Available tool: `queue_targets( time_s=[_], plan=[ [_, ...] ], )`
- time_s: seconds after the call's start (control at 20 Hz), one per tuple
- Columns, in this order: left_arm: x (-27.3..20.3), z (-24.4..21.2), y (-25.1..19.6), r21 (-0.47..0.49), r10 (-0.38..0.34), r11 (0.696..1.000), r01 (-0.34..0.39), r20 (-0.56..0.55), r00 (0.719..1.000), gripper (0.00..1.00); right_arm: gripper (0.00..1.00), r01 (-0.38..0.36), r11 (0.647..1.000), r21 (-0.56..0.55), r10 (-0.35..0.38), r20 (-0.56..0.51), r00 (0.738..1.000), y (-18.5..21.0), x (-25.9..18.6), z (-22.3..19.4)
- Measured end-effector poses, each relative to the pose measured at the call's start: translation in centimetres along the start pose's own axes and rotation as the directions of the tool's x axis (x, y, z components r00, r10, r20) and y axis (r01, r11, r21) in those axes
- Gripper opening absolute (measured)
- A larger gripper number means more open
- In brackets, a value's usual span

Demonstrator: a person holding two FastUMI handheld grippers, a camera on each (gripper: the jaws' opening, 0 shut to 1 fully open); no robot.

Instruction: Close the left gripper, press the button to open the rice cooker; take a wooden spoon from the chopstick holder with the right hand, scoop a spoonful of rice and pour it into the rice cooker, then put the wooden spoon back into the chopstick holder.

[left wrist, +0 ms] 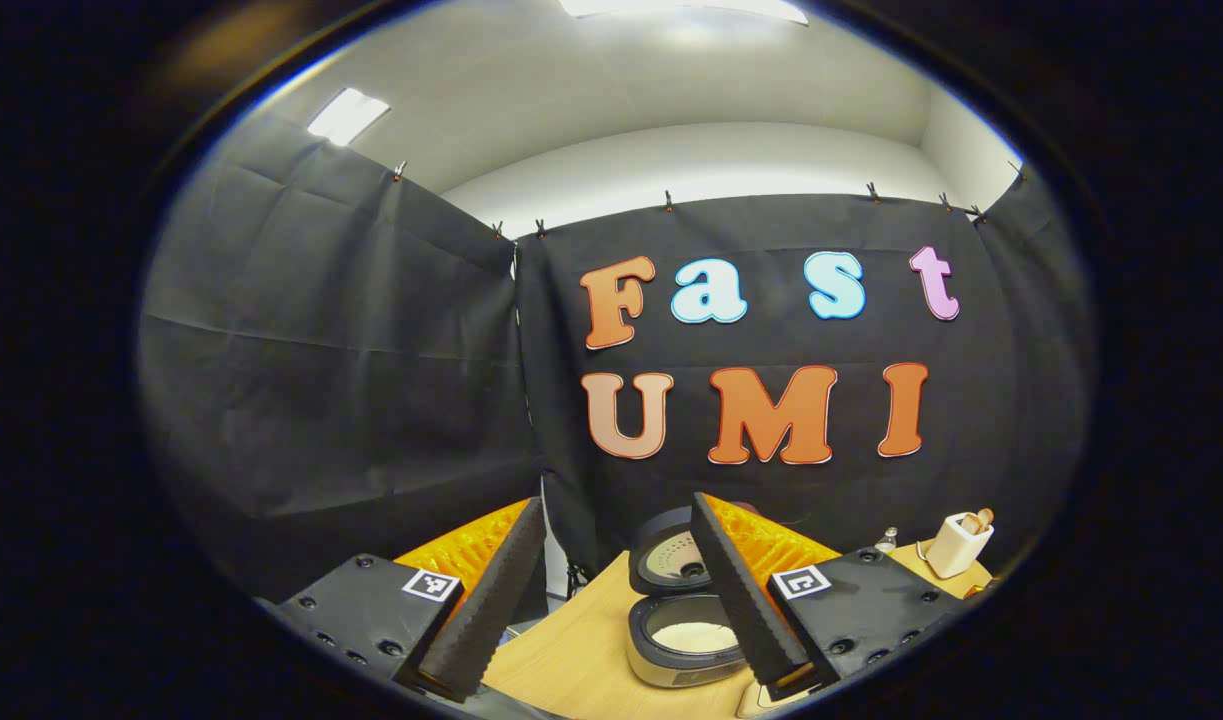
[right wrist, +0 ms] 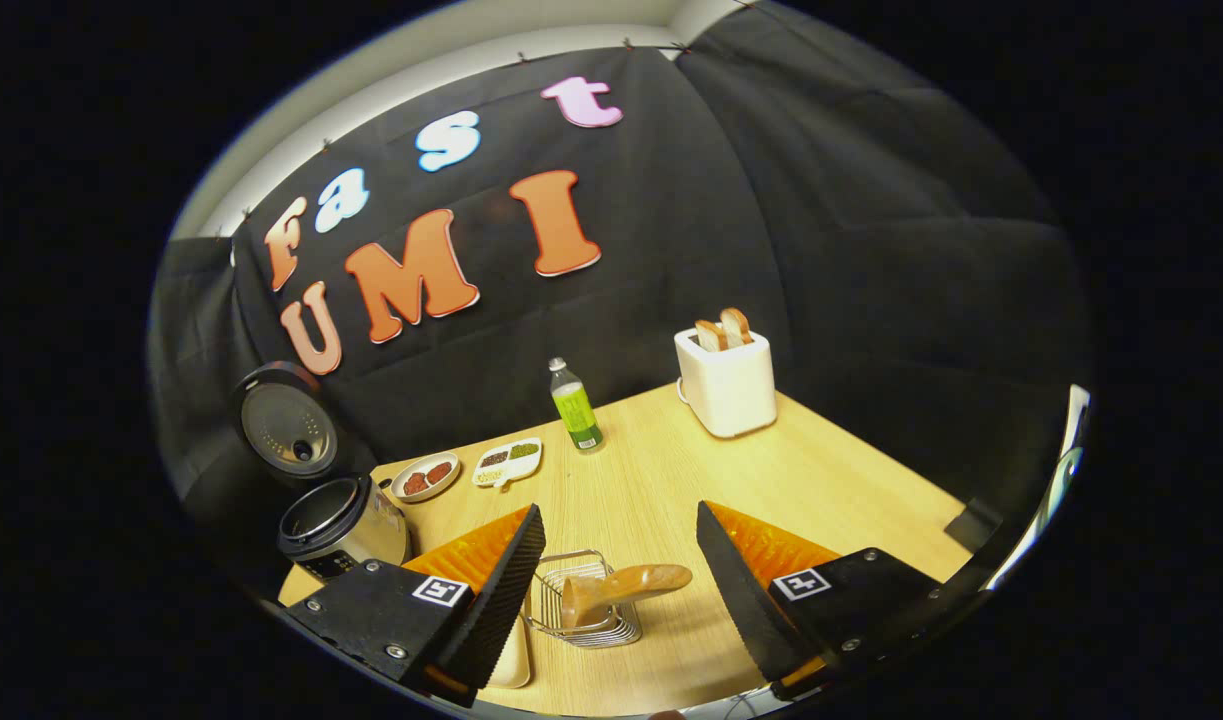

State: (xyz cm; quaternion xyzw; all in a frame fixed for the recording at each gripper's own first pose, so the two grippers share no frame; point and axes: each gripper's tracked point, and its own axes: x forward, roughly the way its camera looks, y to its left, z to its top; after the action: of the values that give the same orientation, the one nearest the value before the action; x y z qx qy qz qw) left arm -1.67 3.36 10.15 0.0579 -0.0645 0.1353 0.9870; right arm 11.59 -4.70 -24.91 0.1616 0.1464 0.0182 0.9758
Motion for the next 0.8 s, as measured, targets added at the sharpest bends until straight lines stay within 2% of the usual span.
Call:
queue_targets(
  time_s=[0.1, 0.2, 0.35, 0.4, 0.45, 0.6, 0.7, 0.8],
  plan=[
    [-0.5, -0.1, 0.1, -0.023, 0.008, 1.000, -0.008, -0.004, 1.000, 0.94, 0.95, 0.008, 0.997, 0.083, -0.004, -0.048, 0.999, -0.6, 0.9, -1.7],
    [-0.8, -0.7, 0.8, -0.002, 0.030, 1.000, -0.030, -0.012, 0.999, 1.00, 0.95, 0.000, 0.986, 0.167, 0.015, -0.090, 0.996, -0.4, 1.4, -3.1],
    [-1.0, -1.1, 0.6, 0.029, 0.036, 0.999, -0.035, -0.023, 0.999, 0.97, 0.90, -0.006, 0.966, 0.258, 0.039, -0.122, 0.992, 0.0, 1.8, -4.3],
    [-1.0, -1.0, 0.5, 0.027, 0.038, 0.999, -0.037, -0.022, 0.999, 0.94, 0.78, -0.007, 0.960, 0.279, 0.047, -0.134, 0.990, 0.2, 2.0, -4.8],
    [-1.1, -1.3, 0.3, 0.020, 0.036, 0.999, -0.036, -0.022, 0.999, 0.94, 0.74, 0.005, 0.956, 0.293, 0.041, -0.150, 0.988, 0.1, 2.4, -5.3],
    [-0.9, -2.0, -0.2, 0.021, 0.035, 0.999, -0.034, -0.044, 0.998, 0.94, 0.48, 0.004, 0.937, 0.350, 0.056, -0.163, 0.985, 0.3, 2.8, -5.3],
    [-0.9, -2.3, -0.4, 0.038, 0.038, 0.999, -0.036, -0.053, 0.998, 0.95, 0.37, -0.004, 0.934, 0.358, 0.069, -0.171, 0.983, 0.5, 3.2, -5.1],
    [-0.5, -2.2, -0.4, 0.050, 0.043, 0.998, -0.040, -0.052, 0.998, 0.96, 0.34, -0.003, 0.927, 0.376, 0.076, -0.181, 0.981, 0.6, 3.7, -4.9]
  ],
)
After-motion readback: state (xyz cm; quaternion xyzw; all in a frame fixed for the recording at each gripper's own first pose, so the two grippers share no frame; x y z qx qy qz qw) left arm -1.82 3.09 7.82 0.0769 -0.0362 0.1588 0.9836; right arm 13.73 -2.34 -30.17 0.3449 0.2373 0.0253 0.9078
